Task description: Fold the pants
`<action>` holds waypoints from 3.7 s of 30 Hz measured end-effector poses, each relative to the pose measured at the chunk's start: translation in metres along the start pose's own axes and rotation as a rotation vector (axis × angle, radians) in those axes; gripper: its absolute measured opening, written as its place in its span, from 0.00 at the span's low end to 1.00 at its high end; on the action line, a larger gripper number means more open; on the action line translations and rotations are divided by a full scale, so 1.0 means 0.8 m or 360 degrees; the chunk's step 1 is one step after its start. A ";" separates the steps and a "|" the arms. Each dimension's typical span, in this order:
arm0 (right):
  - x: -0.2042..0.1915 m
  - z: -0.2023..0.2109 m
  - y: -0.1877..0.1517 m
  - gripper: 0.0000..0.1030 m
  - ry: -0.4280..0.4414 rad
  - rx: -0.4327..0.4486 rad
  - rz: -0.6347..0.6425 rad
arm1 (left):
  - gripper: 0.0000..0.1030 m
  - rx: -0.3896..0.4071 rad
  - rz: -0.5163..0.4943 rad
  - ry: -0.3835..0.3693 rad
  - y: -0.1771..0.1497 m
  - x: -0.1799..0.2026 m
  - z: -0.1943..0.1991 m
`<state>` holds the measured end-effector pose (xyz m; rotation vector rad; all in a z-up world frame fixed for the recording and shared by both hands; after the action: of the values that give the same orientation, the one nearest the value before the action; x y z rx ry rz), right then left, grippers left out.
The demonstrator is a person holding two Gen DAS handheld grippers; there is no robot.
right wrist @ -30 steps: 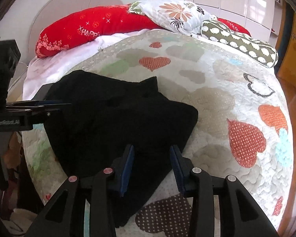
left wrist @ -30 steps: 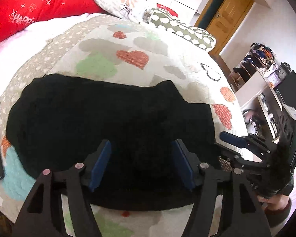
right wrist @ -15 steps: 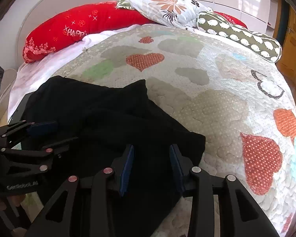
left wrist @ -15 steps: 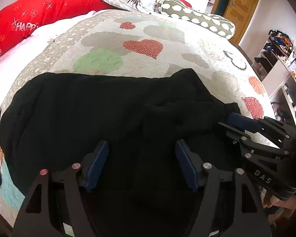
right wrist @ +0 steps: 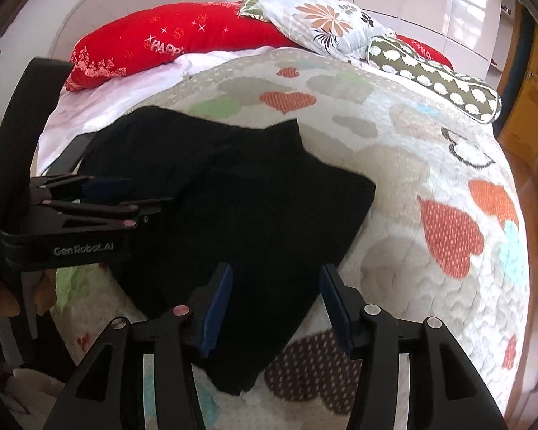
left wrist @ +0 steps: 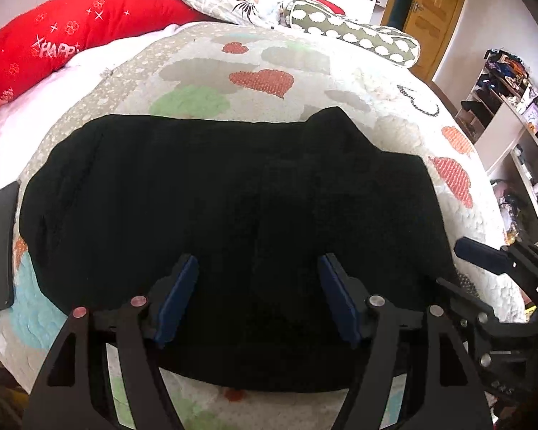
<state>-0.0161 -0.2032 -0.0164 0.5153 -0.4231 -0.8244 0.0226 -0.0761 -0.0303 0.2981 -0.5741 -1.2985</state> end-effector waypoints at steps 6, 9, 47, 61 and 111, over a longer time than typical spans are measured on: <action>-0.015 -0.015 -0.017 0.51 -0.0026 -0.0045 0.0024 | 0.70 0.0036 -0.0016 0.0031 -0.005 0.002 -0.004; -0.015 -0.014 -0.017 0.52 -0.0029 -0.0042 0.0013 | 0.70 0.0046 -0.0032 0.0037 -0.006 0.002 -0.003; -0.053 -0.057 0.185 0.75 0.0272 0.0124 0.0195 | 0.83 0.0133 0.0579 -0.0086 0.017 -0.142 0.050; -0.161 -0.175 0.279 0.79 0.0496 -0.0029 0.0501 | 0.87 0.0105 0.0810 -0.0078 0.016 -0.192 0.011; 0.039 -0.023 0.056 0.19 0.0468 0.0186 -0.0434 | 0.80 0.0247 -0.0212 -0.0367 -0.014 0.033 0.081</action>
<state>0.0387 -0.1975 0.0000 0.8032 -0.1306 -0.9711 -0.0187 -0.0975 0.0235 0.3210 -0.8649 -1.4297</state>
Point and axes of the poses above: each gripper's, at about its wrist camera, not at the fingertips, and z roughly against the way its jaws point, x to its right, y to its top, the point moved 8 cm from there along -z, roughly the way its jaws point, and after that the axes turned 13 degrees about z, right-handed, at the moved point
